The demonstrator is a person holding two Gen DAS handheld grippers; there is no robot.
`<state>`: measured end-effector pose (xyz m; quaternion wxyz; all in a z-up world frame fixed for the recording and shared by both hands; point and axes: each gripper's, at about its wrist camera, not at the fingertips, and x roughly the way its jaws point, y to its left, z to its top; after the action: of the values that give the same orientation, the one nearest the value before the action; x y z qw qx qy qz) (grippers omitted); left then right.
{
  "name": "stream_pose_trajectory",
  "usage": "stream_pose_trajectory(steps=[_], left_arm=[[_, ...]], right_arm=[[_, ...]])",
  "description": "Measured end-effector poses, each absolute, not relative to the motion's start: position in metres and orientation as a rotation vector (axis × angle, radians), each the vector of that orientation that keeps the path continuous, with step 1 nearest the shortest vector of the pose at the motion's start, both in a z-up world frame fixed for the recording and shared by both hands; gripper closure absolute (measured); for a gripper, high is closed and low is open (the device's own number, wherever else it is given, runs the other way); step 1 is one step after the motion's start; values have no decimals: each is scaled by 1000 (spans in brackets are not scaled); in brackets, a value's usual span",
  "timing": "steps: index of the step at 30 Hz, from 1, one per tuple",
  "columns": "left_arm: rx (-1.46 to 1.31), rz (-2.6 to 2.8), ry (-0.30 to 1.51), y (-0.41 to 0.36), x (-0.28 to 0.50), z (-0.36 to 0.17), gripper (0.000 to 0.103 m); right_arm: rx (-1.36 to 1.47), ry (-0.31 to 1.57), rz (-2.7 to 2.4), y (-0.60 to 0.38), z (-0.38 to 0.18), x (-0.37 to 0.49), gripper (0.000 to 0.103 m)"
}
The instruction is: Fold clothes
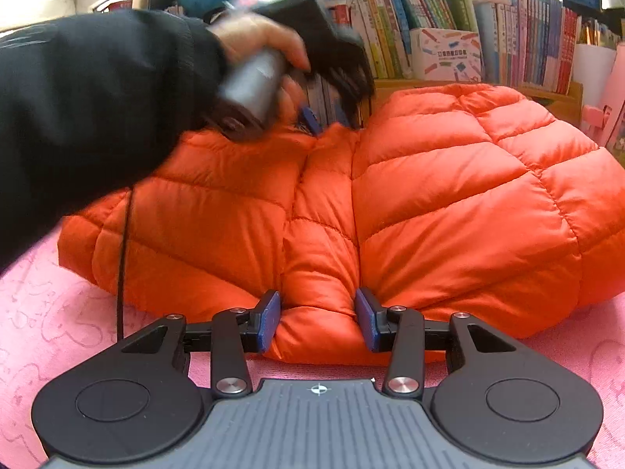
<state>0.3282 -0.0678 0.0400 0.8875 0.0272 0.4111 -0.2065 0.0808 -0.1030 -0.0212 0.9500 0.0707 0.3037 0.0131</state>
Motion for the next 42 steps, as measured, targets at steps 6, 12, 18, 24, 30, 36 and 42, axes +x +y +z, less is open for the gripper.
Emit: stream_pose_trajectory(steps=[6,12,18,24,30,36,42], left_arm=[[131,-501,860,-49,272,50,62],[184,-499,953,-53,253,16,63],[150,-428,928,-77,311,7,62],[131,-341,916,-91,367,-6,62],[46,-296,911,-78,357,14,62],[51,-326,732,-52,259,39,63],[82,-291,532,-47,175,41,62]], right_arm=[[147,615,30,-102,-21,77,59],[163,614,36,-105,-21,82,57],[160,615,38,-102,-21,82,55],[173,614,45,-104,-21,81,55],[195,612,73,-107,-21,79,47],[368,521,112,-131,-16,54,41],[544,318,-31,-198,-6,-3,40]])
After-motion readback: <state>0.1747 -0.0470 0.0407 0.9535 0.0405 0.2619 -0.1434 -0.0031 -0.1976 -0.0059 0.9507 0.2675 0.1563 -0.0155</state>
